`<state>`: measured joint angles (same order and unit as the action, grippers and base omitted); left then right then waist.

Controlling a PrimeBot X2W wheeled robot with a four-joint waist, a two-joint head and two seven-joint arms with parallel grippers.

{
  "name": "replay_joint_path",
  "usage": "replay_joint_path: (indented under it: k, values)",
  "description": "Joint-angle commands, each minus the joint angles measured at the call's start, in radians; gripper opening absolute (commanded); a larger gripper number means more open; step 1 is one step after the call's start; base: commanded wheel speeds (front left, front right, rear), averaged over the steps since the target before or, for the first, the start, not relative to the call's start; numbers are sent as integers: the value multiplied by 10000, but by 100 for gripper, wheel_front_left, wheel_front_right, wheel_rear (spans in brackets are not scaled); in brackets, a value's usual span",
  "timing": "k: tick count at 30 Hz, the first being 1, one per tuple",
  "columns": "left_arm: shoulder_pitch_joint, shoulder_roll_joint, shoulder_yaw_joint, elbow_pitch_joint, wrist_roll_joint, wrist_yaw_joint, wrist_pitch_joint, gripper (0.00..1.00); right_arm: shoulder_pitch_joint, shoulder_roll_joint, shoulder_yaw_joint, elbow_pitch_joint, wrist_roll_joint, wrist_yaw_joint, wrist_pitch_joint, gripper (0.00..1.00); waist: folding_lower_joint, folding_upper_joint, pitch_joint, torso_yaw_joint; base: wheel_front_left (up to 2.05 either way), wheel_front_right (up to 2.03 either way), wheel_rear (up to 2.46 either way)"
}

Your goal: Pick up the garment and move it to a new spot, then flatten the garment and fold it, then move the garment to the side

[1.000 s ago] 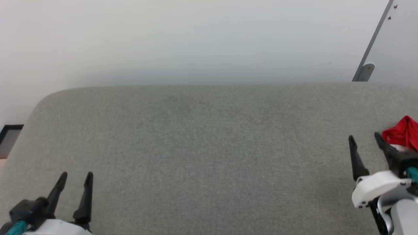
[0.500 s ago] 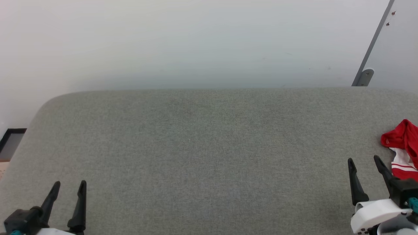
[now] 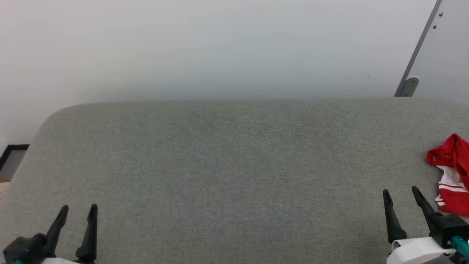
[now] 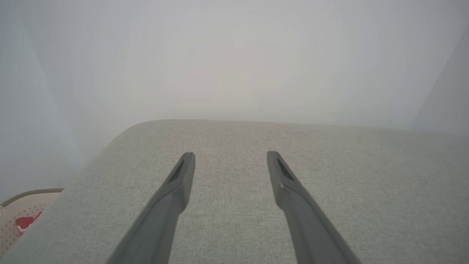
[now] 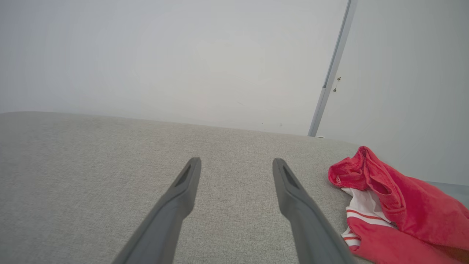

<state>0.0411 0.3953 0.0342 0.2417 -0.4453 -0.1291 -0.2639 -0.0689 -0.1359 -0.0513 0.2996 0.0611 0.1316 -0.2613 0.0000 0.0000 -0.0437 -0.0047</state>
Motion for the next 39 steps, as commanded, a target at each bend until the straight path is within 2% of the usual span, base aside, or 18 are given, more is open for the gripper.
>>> replay_joint_path:
  k: [1,14,15,19,39]
  values:
    - [68,33,-3,-34,-63,-18,6,100,168,41,8,-17,45,-21,-48,100,0,0,-7,-1,0,0,0]
    - [217,51,-30,-282,-299,-18,6,100,133,39,25,41,111,-21,-48,100,0,0,-35,-3,0,0,0]
    - [108,25,-59,-249,-263,2,-2,0,94,54,-2,59,12,2,2,0,0,0,-36,-5,0,0,0]
    - [282,-380,-194,90,-274,2,11,0,343,177,-8,445,23,2,69,0,0,0,-35,-6,0,0,0]
    - [-201,-1157,76,59,-3199,-3,983,0,114,347,-191,179,3997,-1,1030,0,0,0,45,3,0,0,0]
